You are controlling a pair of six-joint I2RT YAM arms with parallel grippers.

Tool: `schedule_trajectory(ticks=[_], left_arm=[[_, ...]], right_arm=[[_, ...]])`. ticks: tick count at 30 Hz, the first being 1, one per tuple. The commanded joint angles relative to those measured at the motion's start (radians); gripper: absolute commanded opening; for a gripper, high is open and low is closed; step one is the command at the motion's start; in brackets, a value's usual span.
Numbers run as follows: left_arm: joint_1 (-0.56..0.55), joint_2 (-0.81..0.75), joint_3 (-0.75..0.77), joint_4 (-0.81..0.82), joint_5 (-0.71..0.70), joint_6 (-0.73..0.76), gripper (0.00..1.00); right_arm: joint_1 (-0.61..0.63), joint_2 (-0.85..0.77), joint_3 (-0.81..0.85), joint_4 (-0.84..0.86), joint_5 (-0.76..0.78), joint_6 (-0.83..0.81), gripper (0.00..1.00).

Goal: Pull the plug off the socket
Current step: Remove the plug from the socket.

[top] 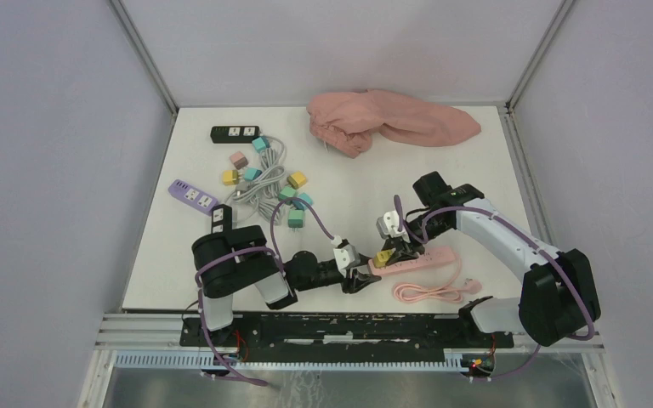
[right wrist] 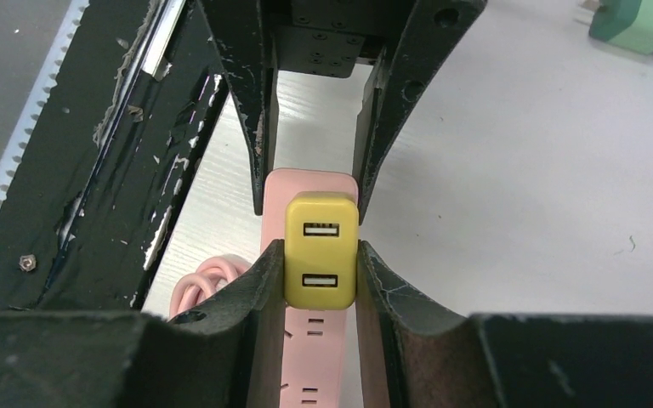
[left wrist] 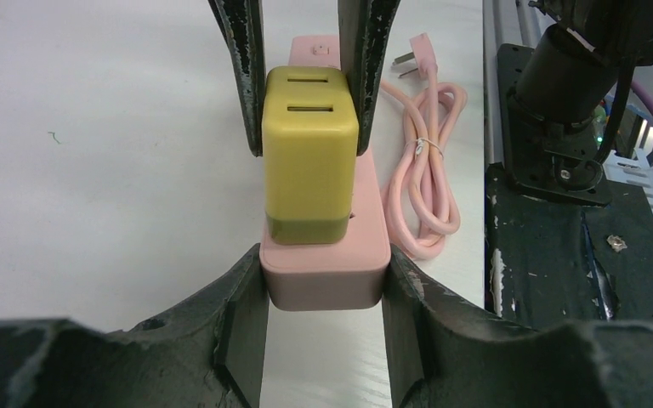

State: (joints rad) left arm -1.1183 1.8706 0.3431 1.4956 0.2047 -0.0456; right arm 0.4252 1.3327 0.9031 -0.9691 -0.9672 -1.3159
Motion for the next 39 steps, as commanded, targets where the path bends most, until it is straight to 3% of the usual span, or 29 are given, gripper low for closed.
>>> schedule_trajectory(ticks=[1, 7, 11, 14, 21, 25, 28, 31, 35, 39], left_arm=[[0.007, 0.015, -0.007, 0.024, -0.025, -0.022, 0.03], [0.008, 0.015, -0.004, 0.019, -0.028, -0.023, 0.03], [0.007, 0.020, 0.000, 0.016, -0.027, -0.023, 0.03], [0.007, 0.025, 0.000, 0.020, -0.024, -0.023, 0.03], [0.013, 0.027, -0.005, 0.029, -0.018, -0.025, 0.03], [0.013, 0.027, -0.007, 0.040, -0.013, -0.029, 0.03], [0.015, 0.028, -0.005, 0.039, -0.012, -0.032, 0.03], [0.015, 0.033, 0.001, 0.033, -0.008, -0.032, 0.03], [0.015, 0.040, 0.011, 0.022, -0.010, -0.033, 0.03], [0.017, 0.048, 0.016, 0.018, -0.010, -0.032, 0.03]], right_arm=[[0.021, -0.014, 0.038, -0.190, -0.148, -0.180, 0.00], [0.094, 0.001, 0.022, -0.065, -0.157, -0.048, 0.00], [0.076, 0.002, 0.046, 0.042, -0.159, 0.148, 0.00], [0.030, -0.002, 0.061, 0.039, -0.137, 0.160, 0.00], [-0.025, -0.047, 0.055, -0.045, -0.063, 0.057, 0.00], [-0.014, -0.019, 0.049, -0.199, -0.173, -0.159, 0.00], [0.046, -0.002, 0.042, -0.220, -0.193, -0.195, 0.00], [0.099, -0.020, 0.017, -0.098, -0.223, -0.072, 0.00], [0.094, -0.033, 0.002, 0.147, -0.225, 0.234, 0.00], [0.008, -0.012, 0.059, 0.092, -0.175, 0.247, 0.00]])
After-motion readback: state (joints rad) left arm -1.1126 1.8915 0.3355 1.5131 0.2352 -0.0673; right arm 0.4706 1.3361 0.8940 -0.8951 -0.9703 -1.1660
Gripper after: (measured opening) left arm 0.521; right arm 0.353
